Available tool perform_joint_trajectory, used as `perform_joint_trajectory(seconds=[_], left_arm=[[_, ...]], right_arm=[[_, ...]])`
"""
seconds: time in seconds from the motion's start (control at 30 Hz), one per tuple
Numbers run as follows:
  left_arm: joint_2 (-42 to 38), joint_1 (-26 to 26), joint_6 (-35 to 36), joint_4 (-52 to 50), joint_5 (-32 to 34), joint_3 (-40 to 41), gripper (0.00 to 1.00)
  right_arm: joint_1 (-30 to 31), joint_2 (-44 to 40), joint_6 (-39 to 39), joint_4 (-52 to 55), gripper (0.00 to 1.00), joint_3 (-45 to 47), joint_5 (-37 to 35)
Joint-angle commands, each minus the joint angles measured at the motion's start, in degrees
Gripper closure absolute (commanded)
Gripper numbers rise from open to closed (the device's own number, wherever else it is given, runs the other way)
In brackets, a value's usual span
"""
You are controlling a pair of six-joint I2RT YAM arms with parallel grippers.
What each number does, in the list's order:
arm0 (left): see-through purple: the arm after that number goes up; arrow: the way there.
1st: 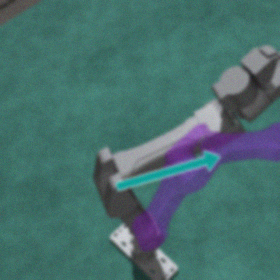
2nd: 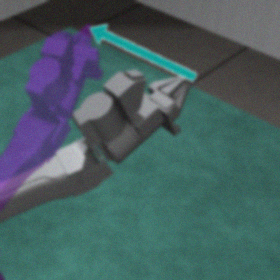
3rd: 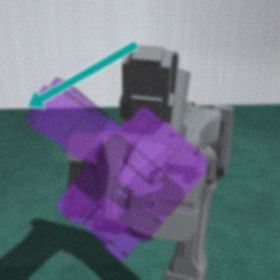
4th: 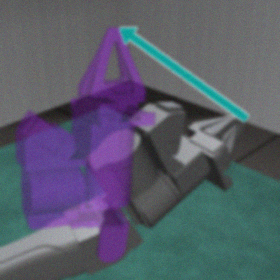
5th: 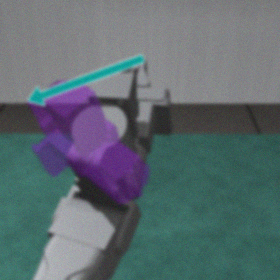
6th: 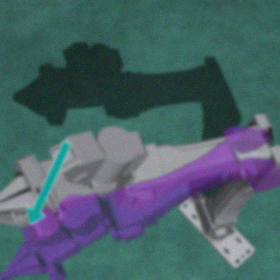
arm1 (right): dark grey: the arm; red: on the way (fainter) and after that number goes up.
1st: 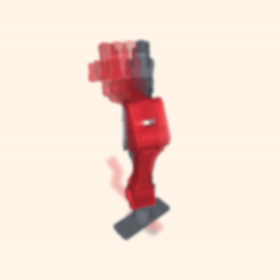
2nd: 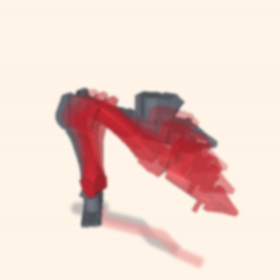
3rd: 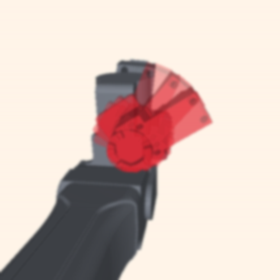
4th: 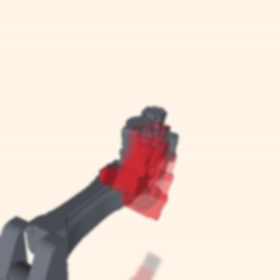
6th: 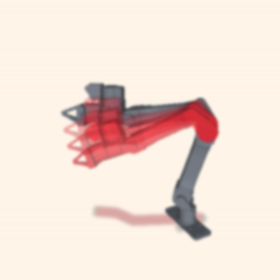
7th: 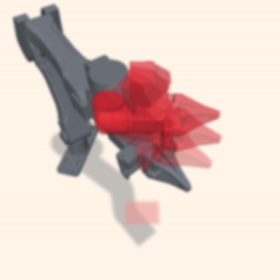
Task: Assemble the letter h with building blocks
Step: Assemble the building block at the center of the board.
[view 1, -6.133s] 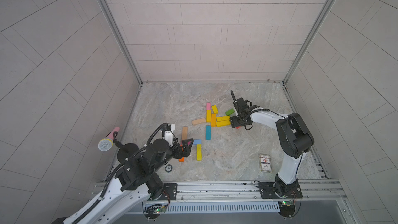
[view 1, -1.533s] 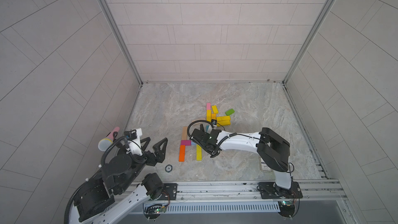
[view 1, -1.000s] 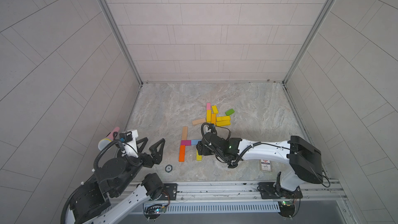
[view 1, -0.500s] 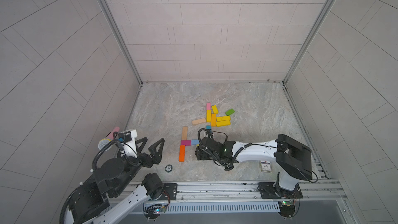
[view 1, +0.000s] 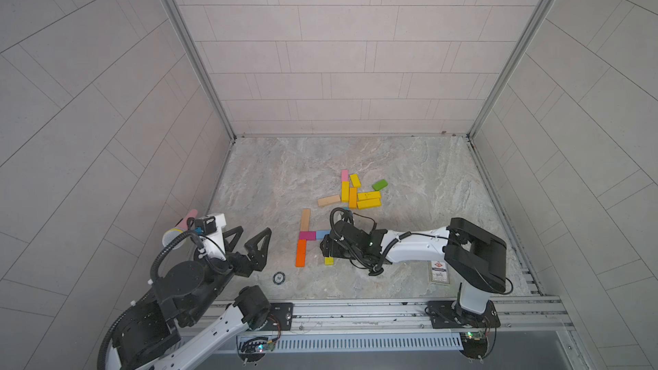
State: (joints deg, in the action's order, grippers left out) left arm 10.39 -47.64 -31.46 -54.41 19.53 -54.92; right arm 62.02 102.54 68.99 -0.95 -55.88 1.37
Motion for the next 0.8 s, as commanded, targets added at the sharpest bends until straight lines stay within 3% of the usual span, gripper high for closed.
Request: perform_joint_trajectory(seconds=[0.0, 0.77], left_arm=[[0.5, 0.2, 0.9, -0.8, 1.1, -1.1, 0.00], [0.6, 0.2, 0.9, -1.1, 1.4, -1.0, 0.00]], right_arm=[[-0.7, 1.4, 2.1, 0.7, 0.14, 0.4, -0.4], [-2.5, 3.5, 0.4, 1.6, 0.15, -1.6, -1.1]])
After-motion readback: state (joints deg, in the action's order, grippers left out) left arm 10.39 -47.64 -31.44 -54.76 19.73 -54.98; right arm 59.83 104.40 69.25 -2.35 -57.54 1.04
